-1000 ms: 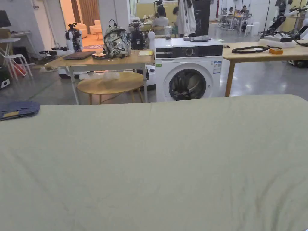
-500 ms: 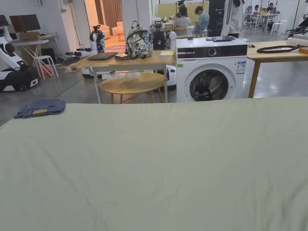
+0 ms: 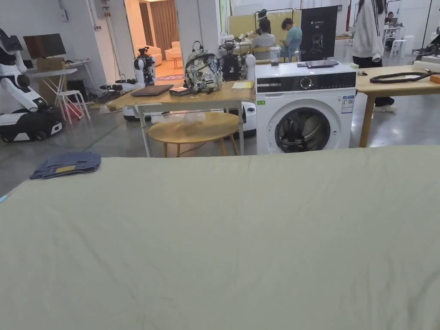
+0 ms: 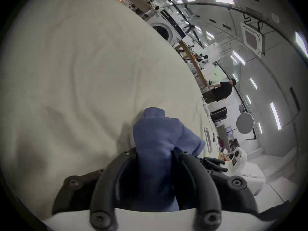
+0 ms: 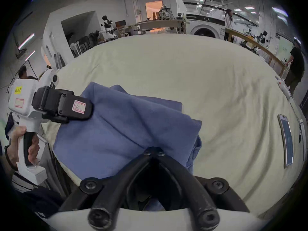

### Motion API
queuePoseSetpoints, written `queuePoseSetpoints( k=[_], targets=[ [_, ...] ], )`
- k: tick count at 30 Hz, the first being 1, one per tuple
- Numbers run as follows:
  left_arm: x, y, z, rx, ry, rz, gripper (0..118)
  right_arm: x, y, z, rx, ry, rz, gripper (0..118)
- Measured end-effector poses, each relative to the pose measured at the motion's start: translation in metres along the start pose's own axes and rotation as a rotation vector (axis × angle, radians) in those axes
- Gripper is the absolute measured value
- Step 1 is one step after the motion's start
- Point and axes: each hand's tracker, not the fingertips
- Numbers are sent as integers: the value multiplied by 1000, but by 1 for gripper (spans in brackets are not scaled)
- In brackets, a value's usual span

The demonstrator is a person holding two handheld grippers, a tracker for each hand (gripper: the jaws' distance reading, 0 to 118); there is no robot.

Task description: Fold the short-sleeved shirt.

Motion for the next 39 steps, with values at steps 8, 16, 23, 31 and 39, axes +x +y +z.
queuePoseSetpoints(
  k=[8,16,23,31,39],
  targets=[
    [-7,36,111,246,-107,48,29,37,-4,39,256,198,-282,0],
    [-117,105,269,417,309,147,29,55,-18,46,202,198,-391,0],
    [-129,131,286,287,601,16,64,56,-34,50,153,155,-408,0],
    [-37,146,325,448,769,-372,66,65,-12,81,230,91,-319,0],
    [103,99,284,719,465,-567,66,59,54,113,438,-60,-125,0]
  ],
)
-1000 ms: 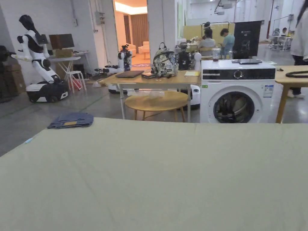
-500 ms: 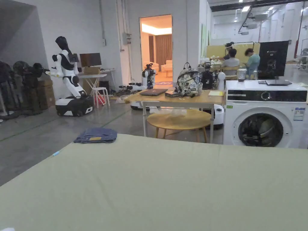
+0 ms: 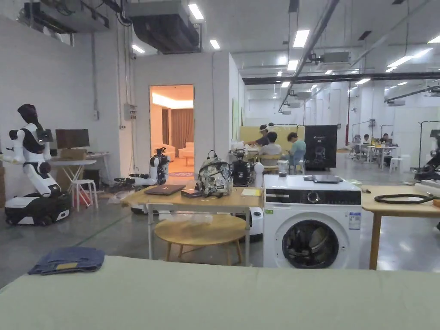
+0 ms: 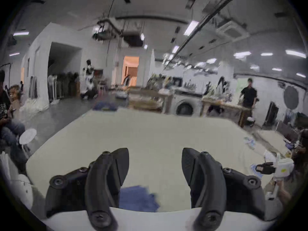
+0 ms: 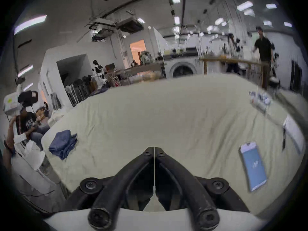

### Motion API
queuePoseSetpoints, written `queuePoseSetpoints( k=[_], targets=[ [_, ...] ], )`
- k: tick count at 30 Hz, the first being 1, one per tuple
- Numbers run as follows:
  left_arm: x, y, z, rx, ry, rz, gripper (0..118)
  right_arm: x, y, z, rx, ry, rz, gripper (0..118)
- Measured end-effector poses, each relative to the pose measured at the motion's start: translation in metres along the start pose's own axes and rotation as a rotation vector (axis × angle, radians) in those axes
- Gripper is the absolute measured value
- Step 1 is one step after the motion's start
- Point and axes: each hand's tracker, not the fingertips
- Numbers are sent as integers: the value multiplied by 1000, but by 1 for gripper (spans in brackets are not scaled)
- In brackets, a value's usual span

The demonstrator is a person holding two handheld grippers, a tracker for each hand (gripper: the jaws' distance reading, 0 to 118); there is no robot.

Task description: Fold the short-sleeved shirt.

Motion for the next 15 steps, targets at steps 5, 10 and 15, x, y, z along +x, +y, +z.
queuePoseSetpoints(
  k=[5,10,15],
  targets=[
    [79,-6,-5,201,32,-45,62,-24,52,8,184,-38,92,0],
    [99,-21,-19,233,-8,-25,0,-43,80,13,291,-132,159,0],
    [117,-32,2,275,-4,-88,0,-56,84,16,265,-265,184,0]
  ],
)
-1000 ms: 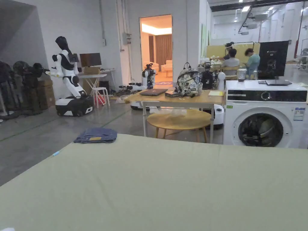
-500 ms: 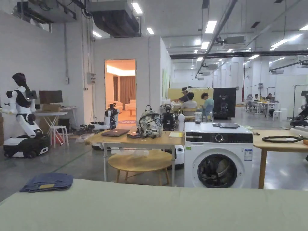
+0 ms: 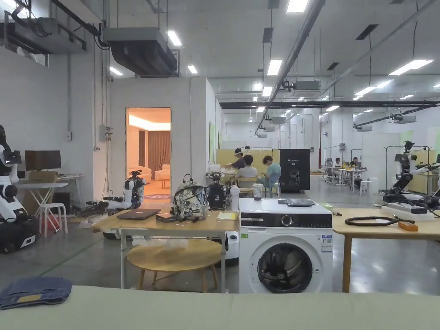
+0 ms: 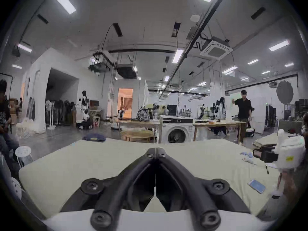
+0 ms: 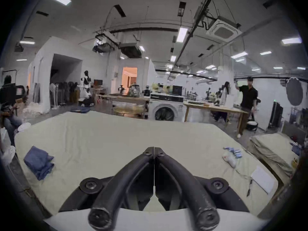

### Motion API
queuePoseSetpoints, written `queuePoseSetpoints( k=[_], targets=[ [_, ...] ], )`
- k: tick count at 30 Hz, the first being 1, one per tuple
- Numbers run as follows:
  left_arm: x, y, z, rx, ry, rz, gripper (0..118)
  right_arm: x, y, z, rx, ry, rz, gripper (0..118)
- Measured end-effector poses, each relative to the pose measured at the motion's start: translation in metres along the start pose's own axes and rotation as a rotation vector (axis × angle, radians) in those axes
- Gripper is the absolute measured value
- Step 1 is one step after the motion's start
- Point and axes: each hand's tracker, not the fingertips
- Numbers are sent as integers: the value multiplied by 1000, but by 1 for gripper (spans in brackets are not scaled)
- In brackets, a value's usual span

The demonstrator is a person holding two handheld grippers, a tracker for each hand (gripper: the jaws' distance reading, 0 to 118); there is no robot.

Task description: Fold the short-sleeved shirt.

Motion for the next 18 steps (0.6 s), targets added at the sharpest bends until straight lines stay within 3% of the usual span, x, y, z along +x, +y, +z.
queuePoseSetpoints(
  k=[4,9,18],
  targets=[
    [18,-13,7,-70,108,-124,0,4,-9,7,17,38,-50,0],
    [26,-17,-2,-119,39,-46,0,1,-23,3,-19,57,-50,0],
    [38,-8,-8,-90,68,-103,0,3,-24,3,-5,46,-56,0]
  ],
)
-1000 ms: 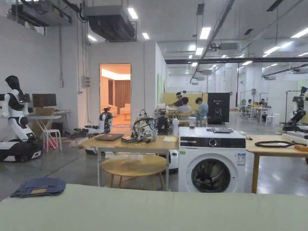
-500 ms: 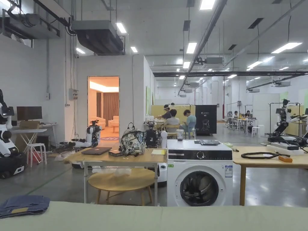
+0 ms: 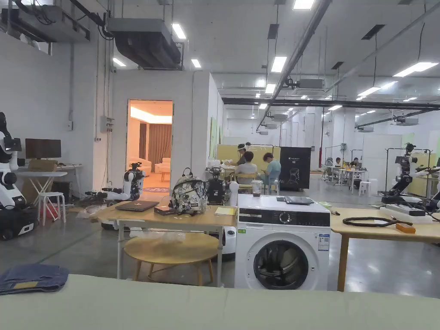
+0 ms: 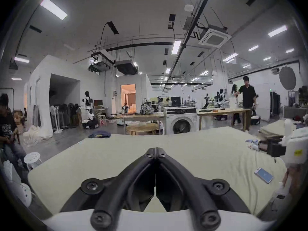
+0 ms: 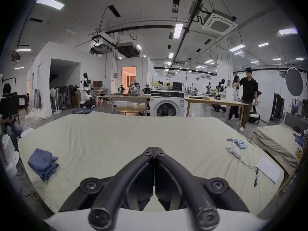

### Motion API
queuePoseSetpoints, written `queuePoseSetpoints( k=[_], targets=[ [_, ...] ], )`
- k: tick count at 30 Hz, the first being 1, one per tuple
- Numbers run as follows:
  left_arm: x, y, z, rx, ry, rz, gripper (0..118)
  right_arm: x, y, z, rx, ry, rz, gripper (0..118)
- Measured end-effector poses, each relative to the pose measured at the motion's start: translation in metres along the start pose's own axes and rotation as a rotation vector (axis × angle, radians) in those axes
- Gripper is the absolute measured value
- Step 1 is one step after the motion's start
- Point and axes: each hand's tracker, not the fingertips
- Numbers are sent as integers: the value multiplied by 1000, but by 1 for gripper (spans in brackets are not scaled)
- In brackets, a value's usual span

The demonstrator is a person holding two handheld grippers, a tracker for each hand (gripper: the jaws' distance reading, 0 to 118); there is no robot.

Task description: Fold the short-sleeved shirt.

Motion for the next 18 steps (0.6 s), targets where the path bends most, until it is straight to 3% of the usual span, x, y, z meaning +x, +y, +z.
queuePoseSetpoints(
  k=[8,9,10,11,14,15,16,18],
  targets=[
    [4,-1,2,-11,-12,-4,0,-1,1,2,11,1,-3,0],
    [4,-1,2,-10,-11,-6,0,-2,1,2,12,2,0,7],
    [4,0,2,-8,-11,-7,9,-2,1,3,12,3,4,19],
    [5,0,2,-5,-9,-8,27,-2,1,3,14,3,7,39],
    [5,3,5,12,-16,-17,46,-2,5,9,39,-5,6,60],
    [5,4,6,17,-22,-20,72,-4,6,10,71,-29,22,85],
    [7,4,7,31,-7,-28,90,-5,7,11,92,-49,46,97],
    [10,5,9,45,23,-44,109,-7,9,15,113,-48,67,100]
  ],
)
